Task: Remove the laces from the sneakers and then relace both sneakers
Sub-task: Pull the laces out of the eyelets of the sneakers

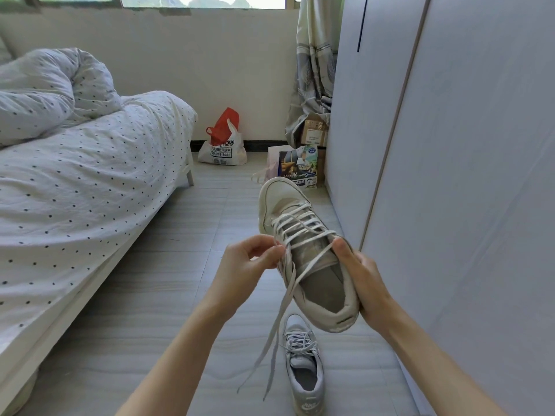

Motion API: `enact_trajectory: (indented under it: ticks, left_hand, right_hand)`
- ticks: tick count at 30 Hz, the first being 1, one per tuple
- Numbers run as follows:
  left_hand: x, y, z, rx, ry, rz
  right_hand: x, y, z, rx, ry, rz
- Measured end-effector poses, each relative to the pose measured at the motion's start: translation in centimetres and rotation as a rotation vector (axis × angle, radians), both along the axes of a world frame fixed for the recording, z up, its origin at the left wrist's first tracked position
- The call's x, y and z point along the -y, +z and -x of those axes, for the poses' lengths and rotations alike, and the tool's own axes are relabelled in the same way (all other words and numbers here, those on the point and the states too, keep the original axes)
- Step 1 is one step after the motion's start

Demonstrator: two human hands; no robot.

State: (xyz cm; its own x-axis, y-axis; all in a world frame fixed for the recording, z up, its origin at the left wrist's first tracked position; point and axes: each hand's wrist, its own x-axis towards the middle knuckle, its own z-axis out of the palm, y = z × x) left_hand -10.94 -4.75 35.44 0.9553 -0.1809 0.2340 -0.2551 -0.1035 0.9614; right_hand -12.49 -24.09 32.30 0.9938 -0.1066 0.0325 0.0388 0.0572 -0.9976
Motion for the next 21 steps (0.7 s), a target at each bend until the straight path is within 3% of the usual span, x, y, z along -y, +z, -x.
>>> enact_trajectory:
  ticks: [4, 6, 7, 10, 13, 17, 21]
  left_hand:
    - [-0.6, 0.8, -0.1, -0.126, 0.048, 0.439]
    - [-1.4, 0.9, -0.3, -0.147, 0.102, 0.507]
    - [-1.7, 0.7, -0.3, -0.107, 0.148, 0.402]
    - [-2.3, -0.4, -0.6, 0.099, 0.255, -0.173]
    - [-2.8, -1.3, -0.8, 0.072, 0.112, -0.521]
    - [-2.6, -1.5, -0.6, -0.042, -0.037, -0.565]
    - [-2.8, -0.3, -0.6, -0.042, 0.074, -0.312]
  right_hand:
    - [0.2, -0.1, -0.1, -0.001, -0.034, -0.009]
    - [0.3, -0.3, -0.2, 0.014, -0.075, 0.019]
    - [0.3, -0.4, -0.2, 0.021, -0.091, 0.031]
    - [0.6, -0.6, -0.3, 0.003, -0.127, 0.027]
    - [0.9, -0.5, -0.2, -0.011, -0.150, 0.001]
    - [1.1, -0.4, 0.0, -0.014, -0.165, 0.002]
    - [1.2, -0.4, 0.1, -0.020, -0.180, 0.013]
